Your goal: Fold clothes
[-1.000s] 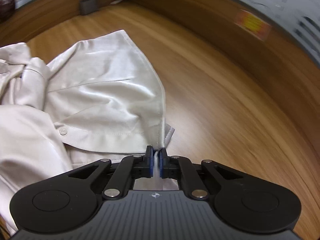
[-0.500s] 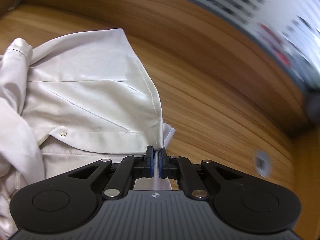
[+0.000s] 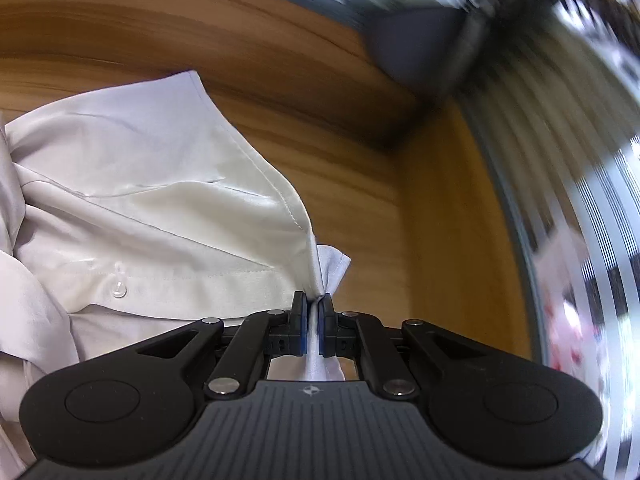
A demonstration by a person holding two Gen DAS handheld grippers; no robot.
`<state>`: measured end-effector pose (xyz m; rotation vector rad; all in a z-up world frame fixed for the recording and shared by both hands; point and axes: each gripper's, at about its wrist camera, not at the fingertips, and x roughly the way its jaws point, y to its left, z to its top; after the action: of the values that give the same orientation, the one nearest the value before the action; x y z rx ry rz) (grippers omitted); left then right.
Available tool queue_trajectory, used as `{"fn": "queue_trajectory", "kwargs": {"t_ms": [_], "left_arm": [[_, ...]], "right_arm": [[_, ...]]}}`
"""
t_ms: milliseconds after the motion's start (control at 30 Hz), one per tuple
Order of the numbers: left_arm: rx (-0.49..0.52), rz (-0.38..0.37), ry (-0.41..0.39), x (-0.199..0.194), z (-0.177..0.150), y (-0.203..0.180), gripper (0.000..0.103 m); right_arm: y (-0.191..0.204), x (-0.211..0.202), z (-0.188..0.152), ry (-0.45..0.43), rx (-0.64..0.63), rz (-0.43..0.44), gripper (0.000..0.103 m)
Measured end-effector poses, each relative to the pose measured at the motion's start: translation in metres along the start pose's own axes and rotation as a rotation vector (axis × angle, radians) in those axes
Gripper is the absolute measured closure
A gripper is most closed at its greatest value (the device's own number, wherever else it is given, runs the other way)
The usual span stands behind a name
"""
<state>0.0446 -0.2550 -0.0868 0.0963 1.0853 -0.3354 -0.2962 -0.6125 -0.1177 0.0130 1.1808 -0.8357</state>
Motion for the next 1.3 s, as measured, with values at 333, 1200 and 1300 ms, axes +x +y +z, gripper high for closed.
{"fn": "queue_trajectory", "kwargs": {"t_ms": [333,1200,1300], "left_arm": [[0.109,-0.035,-0.028,0.007,0.018,-0.049,0.097],[0.13,-0.035,0.045,-0.007,0.032,0.006,0.08],[0.135,-0.044,0.04,-0.015,0.029,0.01,0.074]], "right_arm": [[-0.029,-0.037,-0.039,-0.003,0.136,0.198,0.074],[0.079,-0.042,-0.014,-0.051,-0.05,0.527,0.096],[0.079,-0.069,-0.013,-0.09,-0.023,0.541,0.097]]}}
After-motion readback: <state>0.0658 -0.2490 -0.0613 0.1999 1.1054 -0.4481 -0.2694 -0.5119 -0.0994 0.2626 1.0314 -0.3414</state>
